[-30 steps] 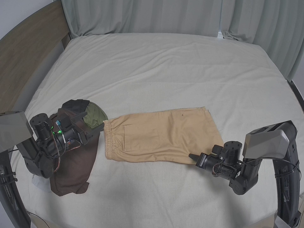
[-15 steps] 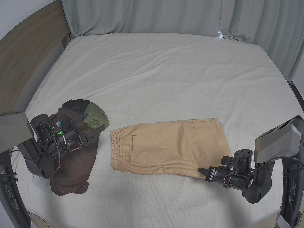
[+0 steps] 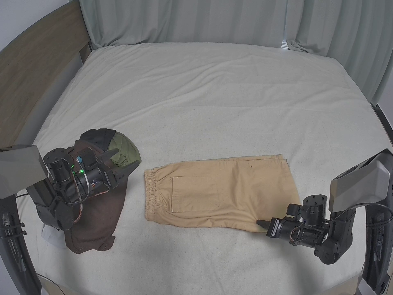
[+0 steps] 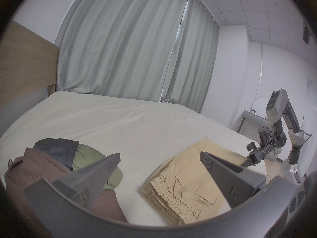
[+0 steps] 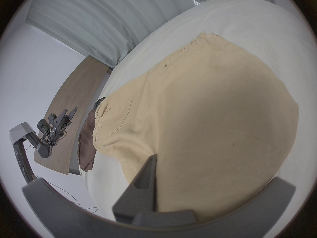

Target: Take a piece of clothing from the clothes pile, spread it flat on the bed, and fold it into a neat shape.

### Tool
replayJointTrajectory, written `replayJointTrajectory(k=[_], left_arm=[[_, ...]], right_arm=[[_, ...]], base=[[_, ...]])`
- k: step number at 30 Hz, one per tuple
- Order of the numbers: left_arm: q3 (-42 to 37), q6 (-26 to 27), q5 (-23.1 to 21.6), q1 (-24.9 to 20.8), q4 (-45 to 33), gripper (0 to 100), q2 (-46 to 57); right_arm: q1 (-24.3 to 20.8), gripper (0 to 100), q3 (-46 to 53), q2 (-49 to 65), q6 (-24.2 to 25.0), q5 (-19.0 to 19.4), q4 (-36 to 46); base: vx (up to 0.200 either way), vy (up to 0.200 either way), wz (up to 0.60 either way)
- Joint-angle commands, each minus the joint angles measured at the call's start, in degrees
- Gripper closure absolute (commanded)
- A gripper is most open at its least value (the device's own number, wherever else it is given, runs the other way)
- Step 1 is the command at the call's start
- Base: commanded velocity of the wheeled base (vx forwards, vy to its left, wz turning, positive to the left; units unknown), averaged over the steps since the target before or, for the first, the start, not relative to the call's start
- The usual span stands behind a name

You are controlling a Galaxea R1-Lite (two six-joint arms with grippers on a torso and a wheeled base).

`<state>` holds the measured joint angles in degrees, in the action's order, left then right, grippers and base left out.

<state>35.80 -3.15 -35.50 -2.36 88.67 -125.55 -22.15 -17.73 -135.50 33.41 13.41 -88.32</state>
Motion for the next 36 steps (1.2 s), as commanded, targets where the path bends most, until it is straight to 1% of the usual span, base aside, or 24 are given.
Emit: replayJointTrajectory(k=[1, 4, 8, 9, 11, 12, 16, 18, 19, 23, 25, 27, 32, 35, 36], left_arm=[[0.14, -2.13, -0.01, -0.45, 0.01, 0, 0.04], [0.06, -3.45, -0.1, -0.45, 0.01, 0, -0.13], [0.14, -4.94, -0.1, -0.45, 0.01, 0, -0.31], [0.23, -6.79, -0.1, -0.45, 0.01, 0, -0.04], [0.23, -7.14, -0.1, -0.45, 0.01, 0, -0.04], [0.32, -7.84, -0.1, -0.45, 0.01, 0, 0.04], [0.32, -7.84, -0.1, -0.45, 0.01, 0, 0.04], [0.32, -7.84, -0.1, -0.45, 0.01, 0, 0.04], [0.32, -7.75, -0.1, -0.45, 0.1, 0, -0.04], [0.06, -7.67, -0.1, -0.54, 0.01, 0, 0.13], [0.06, -7.75, -0.1, -0.45, 0.01, 0, 0.13], [-0.12, -7.75, -0.36, -0.45, 0.1, 0, 0.48], [-1.17, -7.67, -1.33, -0.54, 0.01, 0, 0.57], [-1.44, -7.67, -1.85, -0.54, 0.01, 0, 0.57], [-1.61, -7.67, -2.12, -0.54, 0.01, 0, 0.48]], right_arm=[[-0.09, 0, 0.06, -0.03, 0.07, 0.04, -0.01], [-0.44, 0, 0.23, -0.03, 0.07, 0.04, -0.01], [-1.49, 0, 3.57, 0.85, -0.37, 0.48, -0.01], [-3.43, 0, 6.3, 2.52, -1.07, 1.18, -0.01], [-3.95, 0, 7.09, 3.14, -1.25, 1.44, -0.01], [-5.36, 0, 10.08, 5.51, -1.51, 2.59, -0.01], [-8.52, 0, 13.59, 9.46, -1.51, 3.47, -0.01], [-8.61, 0, 13.68, 9.64, -1.51, 3.47, -0.01], [-10.19, 0, 14.3, 12.45, -1.51, 3.47, -0.01], [-11.07, 0, 14.12, 17.55, -1.6, 3.99, -0.01], [-11.16, 0, 14.03, 18.16, -1.6, 4.26, -0.01], [-11.16, 0, 13.51, 21.68, -1.6, 6.37, -0.01], [-10.37, 0, 10.43, 26.6, -1.86, 7.16, -0.01], [-9.93, 0, 9.81, 28.54, -2.04, 8.74, -0.01], [-9.49, 0, 9.99, 29.59, -2.13, 10.76, -0.01]], base=[[0.0, 0.0, 0.0], [0.0, 0.0, 0.0], [0.0, 0.0, 0.0], [0.0, 0.0, 0.0], [0.0, 0.0, 0.0], [0.0, 0.0, 0.0], [0.0, 0.0, 0.0], [0.0, 0.0, 0.0], [0.0, 0.0, 0.0], [0.0, 0.0, 0.0], [0.0, 0.0, 0.0], [0.0, 0.0, 0.0], [0.0, 0.0, 0.0], [0.0, 0.0, 0.0], [0.0, 0.0, 0.0]])
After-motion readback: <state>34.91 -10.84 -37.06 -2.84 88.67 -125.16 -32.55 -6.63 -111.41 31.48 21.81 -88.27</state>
